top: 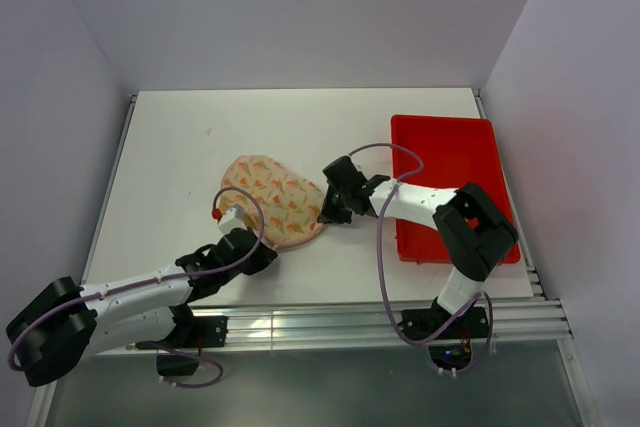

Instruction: Place the bra in the laundry bag and zip it closed

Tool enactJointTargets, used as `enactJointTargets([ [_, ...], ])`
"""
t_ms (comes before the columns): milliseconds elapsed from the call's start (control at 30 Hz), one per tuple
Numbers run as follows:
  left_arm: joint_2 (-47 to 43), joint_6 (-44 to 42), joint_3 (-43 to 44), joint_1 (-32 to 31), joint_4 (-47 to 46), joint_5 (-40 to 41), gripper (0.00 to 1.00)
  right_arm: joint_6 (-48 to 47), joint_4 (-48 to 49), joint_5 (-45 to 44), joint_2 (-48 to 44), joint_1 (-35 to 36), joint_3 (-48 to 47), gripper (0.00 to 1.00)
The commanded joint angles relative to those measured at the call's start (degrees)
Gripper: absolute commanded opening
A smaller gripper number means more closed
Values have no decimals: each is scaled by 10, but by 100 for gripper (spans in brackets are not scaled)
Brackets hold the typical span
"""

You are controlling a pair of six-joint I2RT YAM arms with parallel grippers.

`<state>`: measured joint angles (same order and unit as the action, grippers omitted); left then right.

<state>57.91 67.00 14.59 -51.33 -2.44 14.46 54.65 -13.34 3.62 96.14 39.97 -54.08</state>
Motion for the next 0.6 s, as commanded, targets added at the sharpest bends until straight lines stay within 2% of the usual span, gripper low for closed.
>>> enactJointTargets([
  [0,-17,13,-13,11,92,20,0,-85,-72,-132,16,-36,-39,2],
  [67,-23,6,-15,12,85,14,0,-102,-85,-141,20,-42,-57,4],
  [133,-21,-7,-6,12,74,9,0,-110,-91,-134,21,-48,-78,12],
  [167,-18,-13,-2,11,67,4,0,-118,-99,-130,21,-48,-87,23],
  [233,-3,-25,12,11,53,0,0,-121,-109,-121,19,-46,-109,36],
  [267,3,-29,17,7,46,-3,0,-124,-115,-118,10,-46,-113,47],
  [367,25,-41,33,-1,13,-10,0,-126,-127,-103,-15,-45,-121,59],
  [567,83,-49,63,-24,-47,-22,0,-83,-101,-45,-94,-27,-62,64],
])
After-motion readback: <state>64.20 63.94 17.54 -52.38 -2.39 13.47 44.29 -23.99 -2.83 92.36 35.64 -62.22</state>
